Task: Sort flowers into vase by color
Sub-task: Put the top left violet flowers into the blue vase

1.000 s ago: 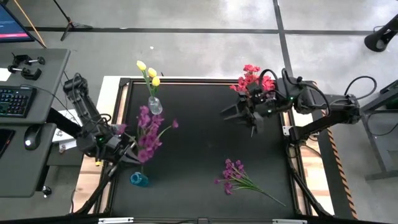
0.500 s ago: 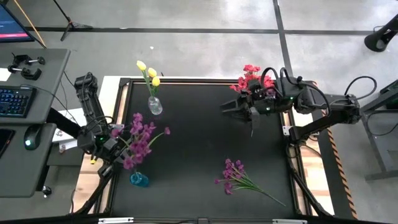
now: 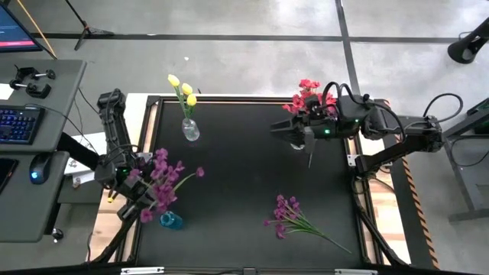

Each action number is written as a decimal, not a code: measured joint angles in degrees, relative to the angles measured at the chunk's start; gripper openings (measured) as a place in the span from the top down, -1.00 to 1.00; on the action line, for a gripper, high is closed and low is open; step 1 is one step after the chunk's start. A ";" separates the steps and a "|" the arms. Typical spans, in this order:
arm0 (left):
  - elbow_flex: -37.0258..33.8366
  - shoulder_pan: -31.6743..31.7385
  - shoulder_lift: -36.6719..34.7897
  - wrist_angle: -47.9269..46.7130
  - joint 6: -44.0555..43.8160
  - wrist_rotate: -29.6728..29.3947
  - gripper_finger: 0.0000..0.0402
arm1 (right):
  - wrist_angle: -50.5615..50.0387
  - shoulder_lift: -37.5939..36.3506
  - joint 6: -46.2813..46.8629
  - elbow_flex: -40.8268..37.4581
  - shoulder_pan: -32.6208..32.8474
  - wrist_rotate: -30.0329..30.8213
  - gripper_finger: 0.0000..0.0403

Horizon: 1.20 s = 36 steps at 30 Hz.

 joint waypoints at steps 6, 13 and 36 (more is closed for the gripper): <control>0.00 -0.60 0.00 -2.92 0.56 -3.08 1.00 | 0.08 0.00 0.01 0.00 0.00 2.06 0.03; 0.00 -0.60 0.00 -9.61 -4.49 -2.81 1.00 | 0.11 0.00 1.05 0.00 0.00 2.56 0.03; 0.00 -0.34 0.09 -19.08 -13.61 3.20 0.91 | -0.50 0.00 0.39 0.00 -0.11 3.28 0.03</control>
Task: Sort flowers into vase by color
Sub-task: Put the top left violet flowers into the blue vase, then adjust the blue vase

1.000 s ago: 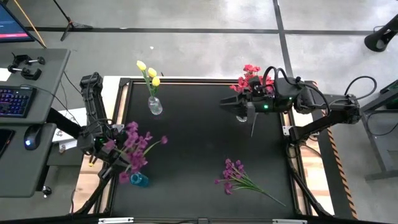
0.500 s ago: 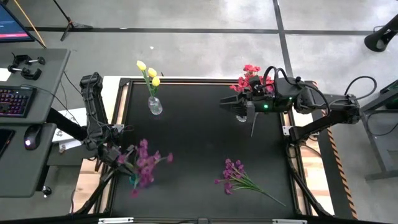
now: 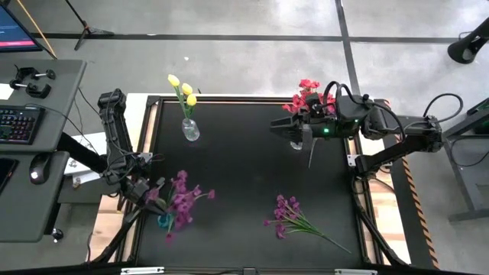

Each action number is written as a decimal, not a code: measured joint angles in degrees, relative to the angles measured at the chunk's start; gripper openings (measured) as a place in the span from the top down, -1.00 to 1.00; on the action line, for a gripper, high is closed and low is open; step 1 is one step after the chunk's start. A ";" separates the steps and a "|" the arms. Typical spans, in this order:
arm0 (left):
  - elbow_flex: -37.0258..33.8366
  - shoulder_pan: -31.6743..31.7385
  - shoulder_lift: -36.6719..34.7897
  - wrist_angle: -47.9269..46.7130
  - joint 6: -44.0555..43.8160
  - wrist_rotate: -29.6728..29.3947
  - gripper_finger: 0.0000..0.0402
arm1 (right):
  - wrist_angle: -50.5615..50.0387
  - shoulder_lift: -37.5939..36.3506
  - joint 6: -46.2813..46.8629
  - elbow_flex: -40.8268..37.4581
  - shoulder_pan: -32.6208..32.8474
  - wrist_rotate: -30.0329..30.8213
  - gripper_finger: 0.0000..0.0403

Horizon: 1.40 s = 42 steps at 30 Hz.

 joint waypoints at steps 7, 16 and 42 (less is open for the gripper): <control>0.00 -0.02 0.00 0.04 -5.55 -0.33 0.49 | 0.00 0.00 0.00 0.00 0.00 0.24 0.03; 0.00 -0.04 -0.45 1.84 -7.25 5.02 0.12 | -0.02 0.00 0.00 0.00 0.00 0.81 0.03; 0.00 -3.45 -10.81 -2.92 -4.45 11.21 0.40 | -0.04 0.00 -1.99 0.00 0.00 0.72 0.03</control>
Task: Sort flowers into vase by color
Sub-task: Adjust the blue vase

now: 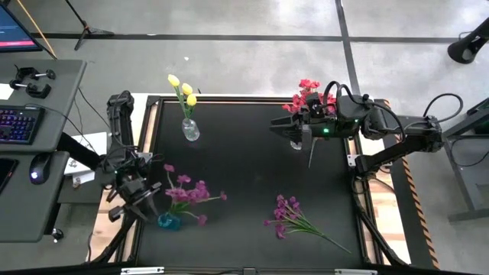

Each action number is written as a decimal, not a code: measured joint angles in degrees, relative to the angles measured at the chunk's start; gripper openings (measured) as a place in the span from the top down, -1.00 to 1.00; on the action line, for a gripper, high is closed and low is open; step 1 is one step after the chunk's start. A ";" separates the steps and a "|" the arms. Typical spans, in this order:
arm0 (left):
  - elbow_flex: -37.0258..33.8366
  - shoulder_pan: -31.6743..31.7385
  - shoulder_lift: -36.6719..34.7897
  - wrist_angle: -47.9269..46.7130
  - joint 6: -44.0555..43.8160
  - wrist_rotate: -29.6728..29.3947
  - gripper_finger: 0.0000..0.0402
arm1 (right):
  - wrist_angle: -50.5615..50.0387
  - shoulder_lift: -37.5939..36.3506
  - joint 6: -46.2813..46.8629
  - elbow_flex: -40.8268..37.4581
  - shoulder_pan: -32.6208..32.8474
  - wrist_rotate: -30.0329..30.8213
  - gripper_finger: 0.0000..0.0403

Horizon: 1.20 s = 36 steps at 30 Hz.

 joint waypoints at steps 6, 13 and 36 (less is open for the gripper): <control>0.04 -0.61 -0.14 -6.32 -13.81 10.27 0.94 | 0.00 0.00 -0.19 0.00 0.00 0.00 0.03; 0.04 -0.61 3.71 -20.92 -32.11 11.85 0.99 | 0.00 0.00 -1.41 0.00 0.00 -0.04 0.03; 0.04 2.98 18.00 -14.22 -31.46 14.00 1.00 | -0.11 4.15 -2.97 0.04 -0.02 -0.49 0.03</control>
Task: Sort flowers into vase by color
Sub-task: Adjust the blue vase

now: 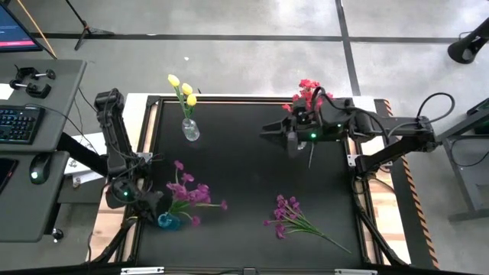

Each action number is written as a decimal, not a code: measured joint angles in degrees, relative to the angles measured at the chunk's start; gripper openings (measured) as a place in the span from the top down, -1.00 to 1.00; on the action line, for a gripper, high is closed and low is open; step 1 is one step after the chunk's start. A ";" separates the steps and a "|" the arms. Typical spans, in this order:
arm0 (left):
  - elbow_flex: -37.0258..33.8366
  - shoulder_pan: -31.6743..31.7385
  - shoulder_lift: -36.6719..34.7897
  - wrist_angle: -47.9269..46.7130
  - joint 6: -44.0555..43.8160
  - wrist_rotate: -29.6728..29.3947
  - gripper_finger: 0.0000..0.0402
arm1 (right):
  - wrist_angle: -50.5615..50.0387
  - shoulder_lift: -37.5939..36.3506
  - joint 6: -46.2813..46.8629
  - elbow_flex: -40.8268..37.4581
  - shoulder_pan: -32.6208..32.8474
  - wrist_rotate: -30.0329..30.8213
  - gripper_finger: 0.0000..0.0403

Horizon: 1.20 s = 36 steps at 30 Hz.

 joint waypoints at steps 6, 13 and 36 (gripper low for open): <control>0.00 0.01 3.86 3.61 0.05 0.20 1.00 | 0.13 -0.09 -1.37 0.00 0.00 0.00 0.03; 0.00 0.25 10.75 11.35 0.02 -2.88 1.00 | 0.15 -0.09 -2.04 0.00 0.00 -0.01 0.03; 0.00 15.60 24.69 20.88 1.61 -8.51 1.00 | -4.45 0.22 -7.32 0.00 0.00 9.61 0.03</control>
